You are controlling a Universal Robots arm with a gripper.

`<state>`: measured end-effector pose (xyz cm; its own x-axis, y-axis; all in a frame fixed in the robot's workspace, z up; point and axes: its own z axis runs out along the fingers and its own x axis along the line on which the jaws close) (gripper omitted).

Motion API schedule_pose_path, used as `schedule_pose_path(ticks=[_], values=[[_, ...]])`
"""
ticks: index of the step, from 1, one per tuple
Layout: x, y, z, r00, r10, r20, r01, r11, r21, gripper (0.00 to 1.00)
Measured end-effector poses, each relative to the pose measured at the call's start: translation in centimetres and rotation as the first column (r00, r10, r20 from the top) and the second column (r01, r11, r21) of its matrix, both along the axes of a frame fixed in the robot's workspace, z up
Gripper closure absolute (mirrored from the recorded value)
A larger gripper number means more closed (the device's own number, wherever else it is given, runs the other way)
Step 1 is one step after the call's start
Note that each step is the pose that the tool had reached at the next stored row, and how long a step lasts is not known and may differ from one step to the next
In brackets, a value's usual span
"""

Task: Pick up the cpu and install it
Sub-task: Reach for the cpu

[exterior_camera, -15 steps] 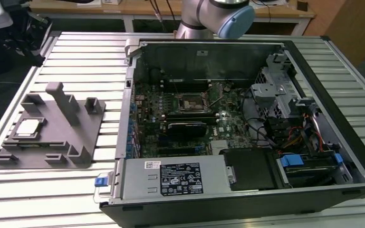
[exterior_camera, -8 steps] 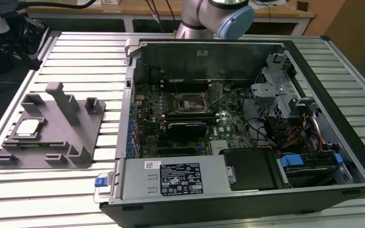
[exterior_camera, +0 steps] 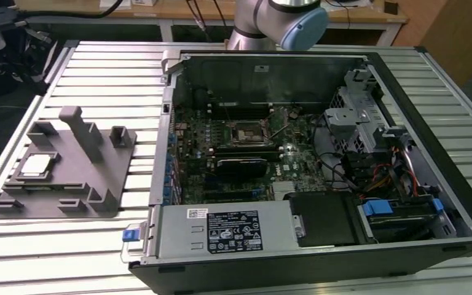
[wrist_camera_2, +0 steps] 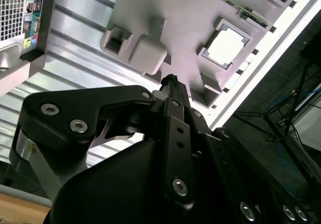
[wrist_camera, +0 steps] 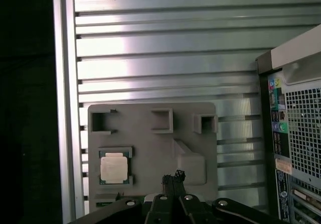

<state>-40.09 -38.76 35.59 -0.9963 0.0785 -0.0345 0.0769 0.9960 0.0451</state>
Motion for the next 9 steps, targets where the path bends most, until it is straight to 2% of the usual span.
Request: schedule_pose_path(ticks=[9], values=[[-1.3,0.0,-0.98,1.0,0.0,-0.0001,0.0,1.0,0.0,0.89]])
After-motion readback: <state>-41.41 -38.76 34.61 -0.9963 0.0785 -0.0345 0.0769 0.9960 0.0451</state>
